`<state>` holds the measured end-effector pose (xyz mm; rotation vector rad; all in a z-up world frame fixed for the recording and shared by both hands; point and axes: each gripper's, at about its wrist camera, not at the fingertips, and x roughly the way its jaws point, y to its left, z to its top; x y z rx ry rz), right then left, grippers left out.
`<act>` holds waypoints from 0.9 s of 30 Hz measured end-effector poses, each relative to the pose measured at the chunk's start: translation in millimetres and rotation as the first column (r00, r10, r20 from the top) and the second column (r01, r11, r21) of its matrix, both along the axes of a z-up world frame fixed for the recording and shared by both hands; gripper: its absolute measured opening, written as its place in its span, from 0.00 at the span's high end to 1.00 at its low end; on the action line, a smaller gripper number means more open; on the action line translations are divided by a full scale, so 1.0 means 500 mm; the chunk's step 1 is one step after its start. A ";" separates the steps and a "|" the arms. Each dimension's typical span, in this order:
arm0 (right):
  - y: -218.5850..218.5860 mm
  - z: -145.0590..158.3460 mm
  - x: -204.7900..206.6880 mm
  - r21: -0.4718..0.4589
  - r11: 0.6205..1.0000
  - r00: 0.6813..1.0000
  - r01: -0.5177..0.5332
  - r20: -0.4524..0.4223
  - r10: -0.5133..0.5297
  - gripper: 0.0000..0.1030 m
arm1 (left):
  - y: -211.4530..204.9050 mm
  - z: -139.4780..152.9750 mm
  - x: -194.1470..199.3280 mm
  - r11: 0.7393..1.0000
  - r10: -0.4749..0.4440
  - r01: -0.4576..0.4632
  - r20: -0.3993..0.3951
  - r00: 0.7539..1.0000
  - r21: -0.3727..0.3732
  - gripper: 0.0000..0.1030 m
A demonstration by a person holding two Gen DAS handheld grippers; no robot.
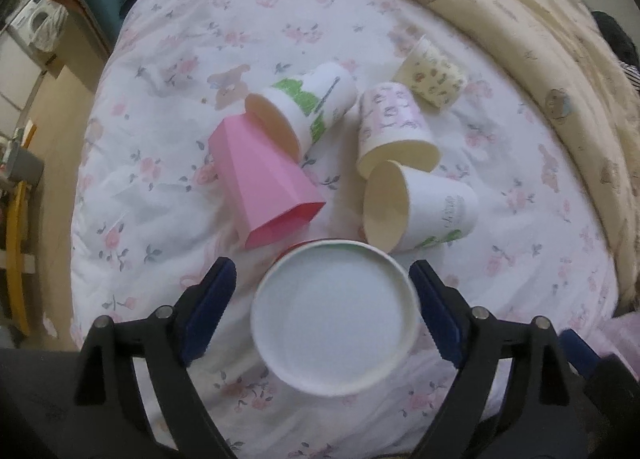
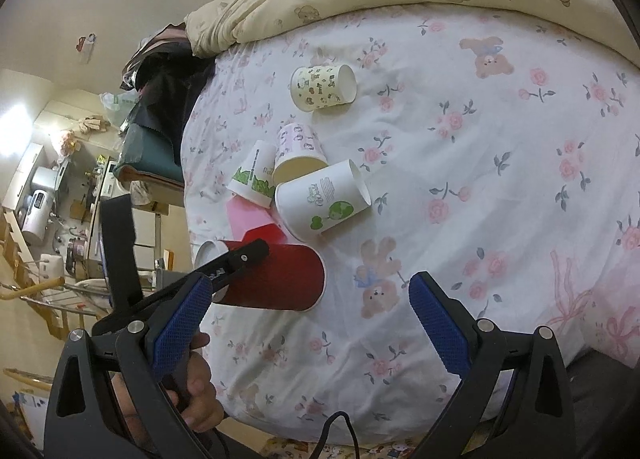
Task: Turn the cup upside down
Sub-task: 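Lower the red cup rim-down onto the sheet and open the left gripper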
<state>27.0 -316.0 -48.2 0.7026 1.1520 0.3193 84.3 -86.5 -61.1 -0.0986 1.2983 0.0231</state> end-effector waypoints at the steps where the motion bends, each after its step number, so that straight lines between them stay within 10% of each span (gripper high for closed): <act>1: 0.001 -0.002 0.000 -0.003 1.000 1.000 -0.002 0.000 0.002 0.02 | 0.000 0.005 -0.002 1.000 -0.007 0.007 0.003 1.000 -0.002 0.17; 15: 0.018 0.017 -0.006 -0.116 0.993 0.998 -0.012 0.058 0.019 0.02 | 0.086 0.147 -0.125 0.999 -0.024 0.031 0.198 0.980 -0.031 0.17; 27: 0.090 0.130 -0.094 -0.324 0.946 0.942 -0.025 0.308 0.131 0.02 | 0.205 0.198 -0.286 1.000 0.008 -0.015 0.404 0.915 0.014 0.16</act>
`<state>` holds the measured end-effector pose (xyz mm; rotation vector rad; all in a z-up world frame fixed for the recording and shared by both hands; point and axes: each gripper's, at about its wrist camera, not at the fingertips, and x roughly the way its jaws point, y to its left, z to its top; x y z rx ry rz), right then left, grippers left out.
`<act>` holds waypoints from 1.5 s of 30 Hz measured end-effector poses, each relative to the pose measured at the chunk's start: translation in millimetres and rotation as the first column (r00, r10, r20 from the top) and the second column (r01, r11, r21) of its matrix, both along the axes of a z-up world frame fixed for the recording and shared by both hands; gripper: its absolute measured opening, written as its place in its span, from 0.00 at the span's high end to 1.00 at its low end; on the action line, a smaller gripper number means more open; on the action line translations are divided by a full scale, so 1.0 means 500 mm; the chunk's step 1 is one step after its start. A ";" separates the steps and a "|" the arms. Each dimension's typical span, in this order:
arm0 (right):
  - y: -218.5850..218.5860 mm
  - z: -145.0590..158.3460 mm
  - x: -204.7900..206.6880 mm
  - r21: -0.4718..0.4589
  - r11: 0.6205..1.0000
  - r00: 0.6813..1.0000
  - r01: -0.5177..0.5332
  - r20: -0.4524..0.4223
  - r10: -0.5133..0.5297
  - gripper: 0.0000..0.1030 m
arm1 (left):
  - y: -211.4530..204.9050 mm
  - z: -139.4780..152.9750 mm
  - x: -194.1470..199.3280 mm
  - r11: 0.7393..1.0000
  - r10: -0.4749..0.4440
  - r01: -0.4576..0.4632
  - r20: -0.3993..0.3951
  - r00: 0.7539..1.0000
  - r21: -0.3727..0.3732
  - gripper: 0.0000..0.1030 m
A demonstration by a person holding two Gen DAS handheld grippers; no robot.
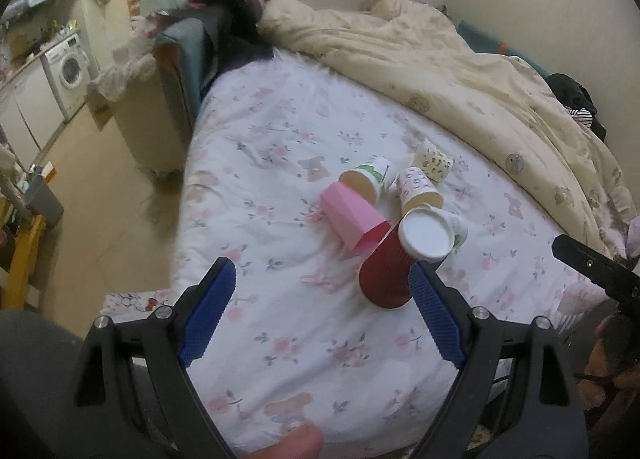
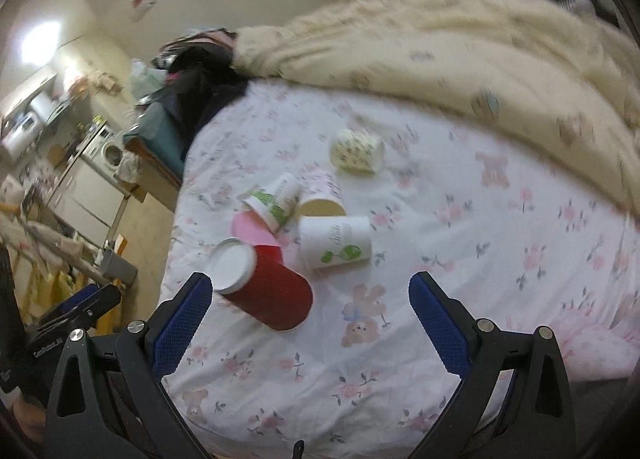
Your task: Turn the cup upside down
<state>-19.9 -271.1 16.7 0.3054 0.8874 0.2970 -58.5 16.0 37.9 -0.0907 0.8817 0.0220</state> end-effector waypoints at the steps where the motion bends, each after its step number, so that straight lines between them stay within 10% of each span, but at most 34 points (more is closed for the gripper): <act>1: 0.013 0.006 -0.017 -0.025 1.000 1.000 -0.004 0.017 0.004 0.02 | 0.002 -0.001 -0.010 1.000 0.001 -0.001 0.012 1.000 0.005 0.16; 10: 0.088 -0.017 -0.105 -0.146 0.989 0.996 -0.021 0.087 0.034 0.02 | 0.012 -0.037 -0.053 0.999 0.029 -0.030 0.044 0.999 0.012 0.00; 45: 0.104 -0.028 -0.109 -0.186 0.983 0.986 0.007 0.163 0.023 0.02 | -0.004 -0.049 -0.053 1.000 0.004 -0.005 0.050 0.999 0.028 0.00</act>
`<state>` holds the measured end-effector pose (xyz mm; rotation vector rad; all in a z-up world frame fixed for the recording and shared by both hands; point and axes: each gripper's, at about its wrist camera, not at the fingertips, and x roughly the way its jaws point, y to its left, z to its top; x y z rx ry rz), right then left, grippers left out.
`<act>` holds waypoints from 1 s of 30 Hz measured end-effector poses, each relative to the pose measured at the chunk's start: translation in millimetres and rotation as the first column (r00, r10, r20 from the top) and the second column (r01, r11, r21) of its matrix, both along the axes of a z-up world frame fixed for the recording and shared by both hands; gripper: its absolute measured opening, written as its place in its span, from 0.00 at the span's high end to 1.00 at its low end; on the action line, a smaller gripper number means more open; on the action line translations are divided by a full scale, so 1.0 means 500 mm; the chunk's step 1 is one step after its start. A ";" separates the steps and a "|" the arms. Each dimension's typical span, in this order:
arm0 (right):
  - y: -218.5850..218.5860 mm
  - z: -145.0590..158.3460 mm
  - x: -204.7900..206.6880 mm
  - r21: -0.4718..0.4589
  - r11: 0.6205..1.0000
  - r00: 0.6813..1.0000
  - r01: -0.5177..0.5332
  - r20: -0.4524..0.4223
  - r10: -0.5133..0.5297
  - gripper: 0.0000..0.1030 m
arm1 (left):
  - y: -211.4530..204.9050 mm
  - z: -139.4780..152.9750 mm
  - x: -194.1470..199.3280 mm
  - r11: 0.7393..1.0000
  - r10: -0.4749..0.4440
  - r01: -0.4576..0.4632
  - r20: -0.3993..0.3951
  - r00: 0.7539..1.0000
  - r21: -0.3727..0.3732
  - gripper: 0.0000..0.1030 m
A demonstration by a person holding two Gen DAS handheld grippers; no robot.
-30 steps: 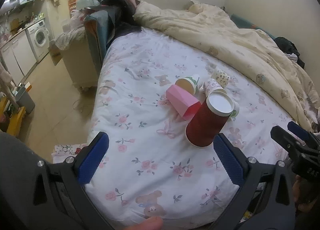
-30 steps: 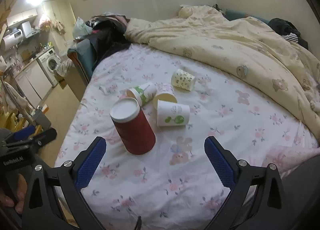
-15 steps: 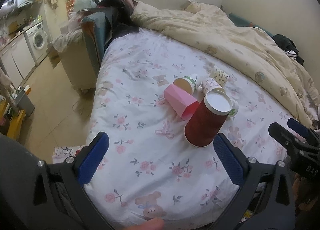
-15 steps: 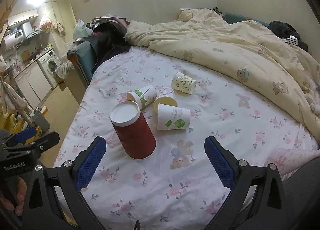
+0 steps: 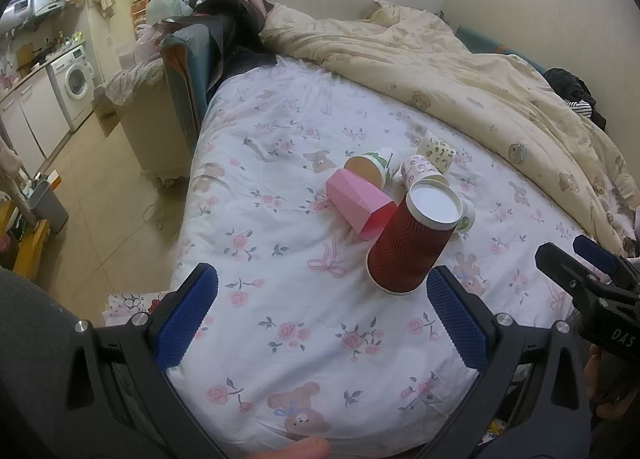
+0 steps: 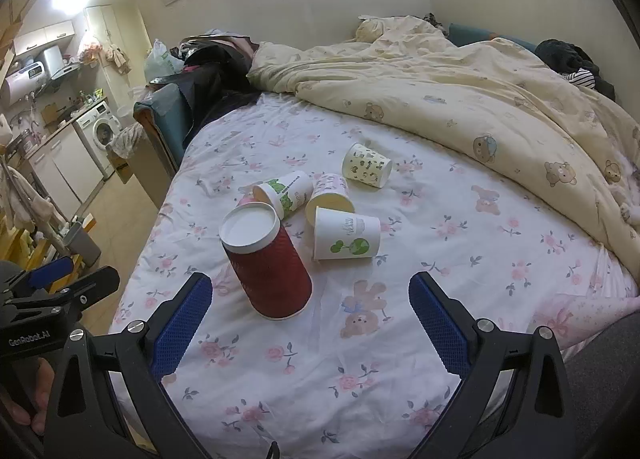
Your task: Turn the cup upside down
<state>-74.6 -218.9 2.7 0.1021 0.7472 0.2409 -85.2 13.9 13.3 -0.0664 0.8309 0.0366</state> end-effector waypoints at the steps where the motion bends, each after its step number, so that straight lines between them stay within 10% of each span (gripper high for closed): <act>1: -0.001 0.001 0.000 0.000 1.000 1.000 0.001 0.002 -0.001 0.02 | 0.000 0.001 0.000 1.000 -0.001 0.001 0.001 1.000 -0.001 0.00; 30: 0.002 0.000 -0.003 0.020 1.000 1.000 0.002 -0.001 -0.002 0.02 | -0.003 -0.002 0.003 1.000 -0.002 0.002 -0.008 1.000 -0.007 0.00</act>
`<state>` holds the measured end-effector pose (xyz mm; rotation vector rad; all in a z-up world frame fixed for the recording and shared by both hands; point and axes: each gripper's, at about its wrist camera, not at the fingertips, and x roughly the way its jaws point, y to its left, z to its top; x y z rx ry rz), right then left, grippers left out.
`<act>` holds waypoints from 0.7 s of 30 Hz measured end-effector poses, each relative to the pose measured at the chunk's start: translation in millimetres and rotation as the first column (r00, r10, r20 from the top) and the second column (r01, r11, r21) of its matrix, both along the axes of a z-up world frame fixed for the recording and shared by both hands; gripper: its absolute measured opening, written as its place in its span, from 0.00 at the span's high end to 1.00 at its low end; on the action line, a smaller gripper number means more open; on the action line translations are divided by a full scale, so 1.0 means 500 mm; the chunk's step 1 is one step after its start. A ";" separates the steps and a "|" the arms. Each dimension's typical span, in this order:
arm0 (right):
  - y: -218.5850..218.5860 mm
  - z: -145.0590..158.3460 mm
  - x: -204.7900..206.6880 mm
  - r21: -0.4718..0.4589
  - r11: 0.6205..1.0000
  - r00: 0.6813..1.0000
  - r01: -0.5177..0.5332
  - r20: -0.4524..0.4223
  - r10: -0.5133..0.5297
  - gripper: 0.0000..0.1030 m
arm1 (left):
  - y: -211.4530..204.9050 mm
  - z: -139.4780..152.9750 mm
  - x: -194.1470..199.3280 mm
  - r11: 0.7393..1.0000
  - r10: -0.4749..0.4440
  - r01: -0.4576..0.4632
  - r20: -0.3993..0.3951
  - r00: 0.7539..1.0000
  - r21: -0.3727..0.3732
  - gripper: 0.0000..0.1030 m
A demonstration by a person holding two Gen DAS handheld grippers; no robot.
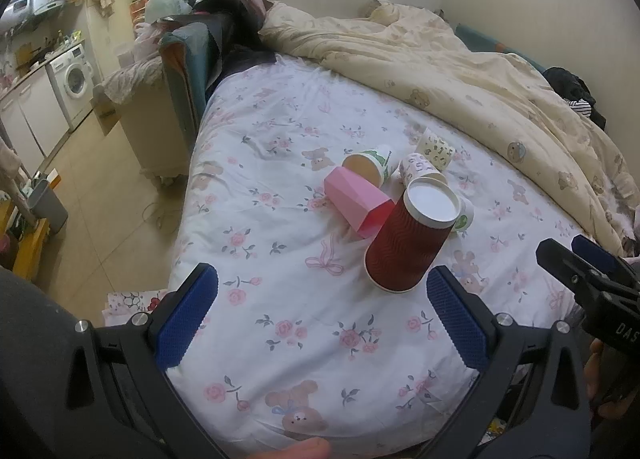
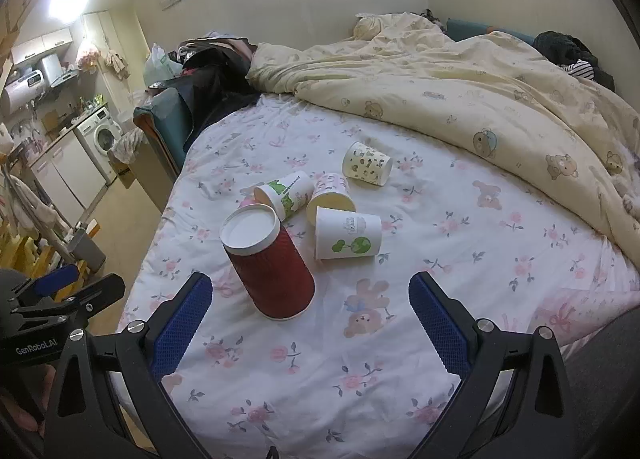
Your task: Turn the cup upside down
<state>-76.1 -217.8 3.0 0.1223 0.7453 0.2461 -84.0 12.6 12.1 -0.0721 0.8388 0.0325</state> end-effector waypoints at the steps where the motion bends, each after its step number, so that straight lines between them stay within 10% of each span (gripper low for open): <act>1: 0.001 -0.001 -0.002 0.000 1.000 1.000 0.001 0.000 -0.001 0.02 | 0.000 0.000 -0.001 1.000 0.001 -0.001 0.000 1.000 -0.002 0.00; 21: 0.011 -0.002 -0.006 -0.006 1.000 1.000 -0.003 -0.010 0.002 0.02 | -0.001 -0.004 -0.006 1.000 -0.002 0.002 -0.001 1.000 -0.005 0.00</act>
